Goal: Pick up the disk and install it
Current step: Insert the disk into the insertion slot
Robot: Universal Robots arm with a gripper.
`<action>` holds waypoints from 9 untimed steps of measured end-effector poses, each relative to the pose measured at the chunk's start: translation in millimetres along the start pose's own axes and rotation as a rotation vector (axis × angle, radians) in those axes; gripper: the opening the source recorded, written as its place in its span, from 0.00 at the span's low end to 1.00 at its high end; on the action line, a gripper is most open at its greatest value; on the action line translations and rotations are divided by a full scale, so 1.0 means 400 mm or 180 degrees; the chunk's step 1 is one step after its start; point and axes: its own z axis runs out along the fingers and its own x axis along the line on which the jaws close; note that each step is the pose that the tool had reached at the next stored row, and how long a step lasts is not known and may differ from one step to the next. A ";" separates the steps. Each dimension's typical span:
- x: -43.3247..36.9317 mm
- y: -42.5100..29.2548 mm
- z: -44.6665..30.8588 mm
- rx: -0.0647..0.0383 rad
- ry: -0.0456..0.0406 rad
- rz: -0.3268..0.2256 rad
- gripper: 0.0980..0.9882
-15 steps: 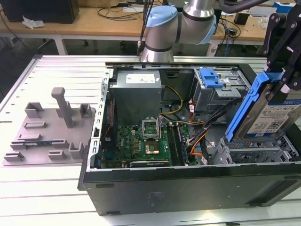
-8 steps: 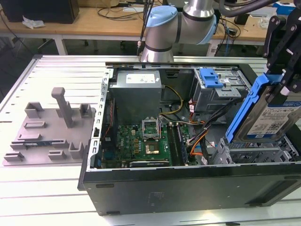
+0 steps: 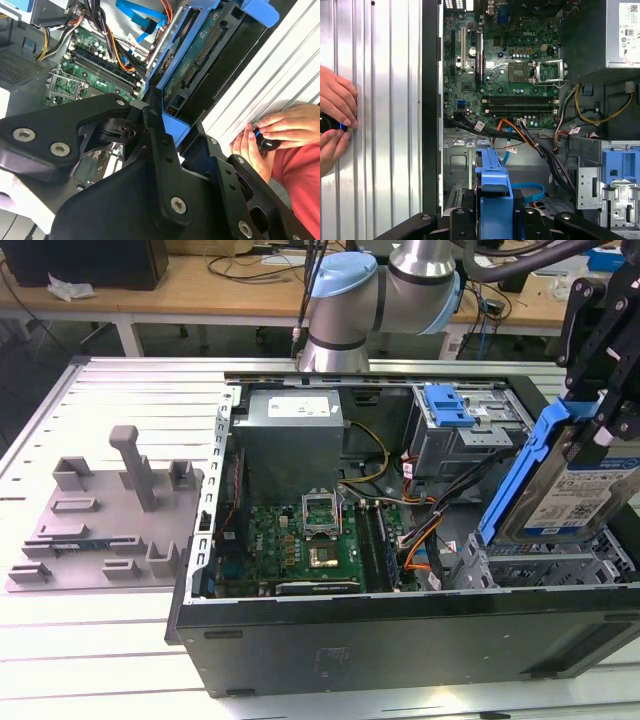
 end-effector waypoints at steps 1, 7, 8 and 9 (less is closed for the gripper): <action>0.000 0.000 0.001 0.0000 0.0000 0.0001 0.30; 0.002 0.000 0.006 0.0000 0.0000 0.0013 0.30; 0.003 0.000 0.007 0.0000 -0.0001 0.0015 0.30; 0.003 0.000 0.007 0.0000 -0.0001 0.0017 0.30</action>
